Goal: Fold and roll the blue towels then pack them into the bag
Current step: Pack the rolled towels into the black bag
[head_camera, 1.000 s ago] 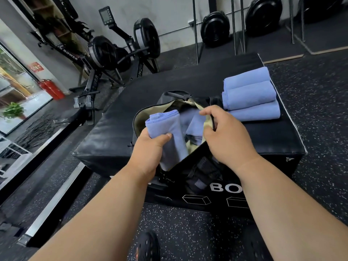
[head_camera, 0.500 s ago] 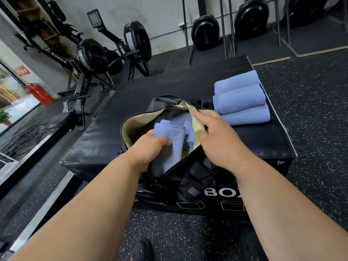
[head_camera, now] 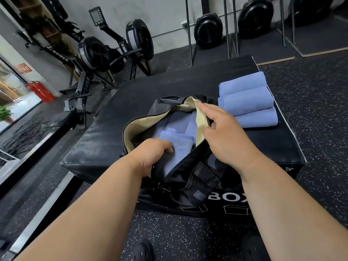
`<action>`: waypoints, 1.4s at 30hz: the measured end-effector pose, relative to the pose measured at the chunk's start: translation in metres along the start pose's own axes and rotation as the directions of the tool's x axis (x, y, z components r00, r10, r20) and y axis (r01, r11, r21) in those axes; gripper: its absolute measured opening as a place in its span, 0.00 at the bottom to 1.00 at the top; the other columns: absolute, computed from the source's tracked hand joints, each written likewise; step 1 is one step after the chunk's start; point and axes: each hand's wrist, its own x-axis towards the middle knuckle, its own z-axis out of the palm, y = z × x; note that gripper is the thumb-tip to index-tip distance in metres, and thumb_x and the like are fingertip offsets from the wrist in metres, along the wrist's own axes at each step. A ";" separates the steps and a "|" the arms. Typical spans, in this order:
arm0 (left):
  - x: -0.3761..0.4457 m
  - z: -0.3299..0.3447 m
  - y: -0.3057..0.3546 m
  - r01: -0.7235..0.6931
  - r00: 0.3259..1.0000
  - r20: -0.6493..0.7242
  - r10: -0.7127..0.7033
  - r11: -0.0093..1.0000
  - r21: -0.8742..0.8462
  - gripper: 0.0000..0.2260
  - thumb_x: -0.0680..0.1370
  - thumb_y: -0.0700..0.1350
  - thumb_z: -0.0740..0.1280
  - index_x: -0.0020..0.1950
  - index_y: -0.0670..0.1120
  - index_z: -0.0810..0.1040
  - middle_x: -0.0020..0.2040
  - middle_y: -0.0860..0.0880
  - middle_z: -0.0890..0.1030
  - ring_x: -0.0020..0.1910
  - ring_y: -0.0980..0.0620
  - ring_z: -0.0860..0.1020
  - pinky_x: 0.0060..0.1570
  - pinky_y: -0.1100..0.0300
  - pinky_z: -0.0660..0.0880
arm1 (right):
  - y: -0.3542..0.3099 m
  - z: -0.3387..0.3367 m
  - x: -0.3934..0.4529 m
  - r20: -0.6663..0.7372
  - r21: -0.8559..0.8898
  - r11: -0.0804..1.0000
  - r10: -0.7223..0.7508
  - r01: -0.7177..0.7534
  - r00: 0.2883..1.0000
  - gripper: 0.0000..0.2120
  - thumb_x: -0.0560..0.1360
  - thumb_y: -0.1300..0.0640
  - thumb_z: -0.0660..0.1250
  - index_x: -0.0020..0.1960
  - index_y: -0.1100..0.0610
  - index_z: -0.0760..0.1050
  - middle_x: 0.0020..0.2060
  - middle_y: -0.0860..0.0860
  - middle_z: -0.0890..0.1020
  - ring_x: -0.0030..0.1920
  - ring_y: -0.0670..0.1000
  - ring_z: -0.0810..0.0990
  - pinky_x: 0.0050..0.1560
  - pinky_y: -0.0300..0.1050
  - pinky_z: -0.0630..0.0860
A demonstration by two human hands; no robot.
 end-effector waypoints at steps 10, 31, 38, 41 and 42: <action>0.025 0.005 0.004 -0.018 0.999 -0.042 0.017 1.000 -0.018 0.02 0.77 0.40 0.70 0.49 0.44 0.80 0.43 0.43 0.84 0.46 0.42 0.81 0.57 0.46 0.79 | 0.006 0.000 0.013 -0.018 0.071 0.996 0.049 -0.048 0.999 0.31 0.81 0.69 0.58 0.79 0.46 0.70 0.67 0.36 0.75 0.36 0.36 0.74 0.43 0.26 0.69; 0.093 0.002 0.045 0.009 1.000 0.015 -0.009 1.000 0.016 0.14 0.78 0.42 0.72 0.63 0.43 0.80 0.56 0.41 0.85 0.56 0.41 0.84 0.63 0.41 0.80 | 0.026 0.021 0.079 -0.147 -0.034 0.999 0.034 -0.039 0.989 0.33 0.78 0.63 0.64 0.77 0.36 0.70 0.64 0.34 0.67 0.58 0.42 0.77 0.65 0.35 0.74; 0.075 0.002 0.036 -0.050 0.999 0.020 0.049 0.995 0.089 0.11 0.79 0.41 0.70 0.61 0.41 0.78 0.51 0.42 0.84 0.48 0.44 0.83 0.46 0.54 0.79 | 0.025 0.022 0.065 -0.145 -0.155 0.987 0.030 -0.052 0.989 0.30 0.76 0.66 0.64 0.75 0.45 0.75 0.62 0.42 0.71 0.62 0.43 0.76 0.68 0.41 0.73; 0.050 -0.004 0.042 -0.126 0.990 -0.030 0.137 0.962 0.242 0.09 0.79 0.43 0.70 0.58 0.42 0.80 0.51 0.42 0.85 0.47 0.45 0.83 0.44 0.53 0.79 | 0.023 0.016 0.058 -0.152 -0.167 0.985 0.020 -0.046 0.988 0.30 0.78 0.65 0.64 0.78 0.48 0.72 0.62 0.40 0.72 0.62 0.44 0.76 0.66 0.38 0.72; 0.040 -0.007 0.046 -0.155 0.983 -0.043 0.176 0.941 0.302 0.10 0.77 0.45 0.70 0.57 0.43 0.80 0.51 0.43 0.85 0.48 0.44 0.84 0.47 0.51 0.80 | 0.022 0.015 0.055 -0.155 -0.159 0.986 0.015 -0.040 0.988 0.30 0.78 0.65 0.64 0.78 0.48 0.72 0.62 0.40 0.73 0.62 0.44 0.76 0.66 0.37 0.71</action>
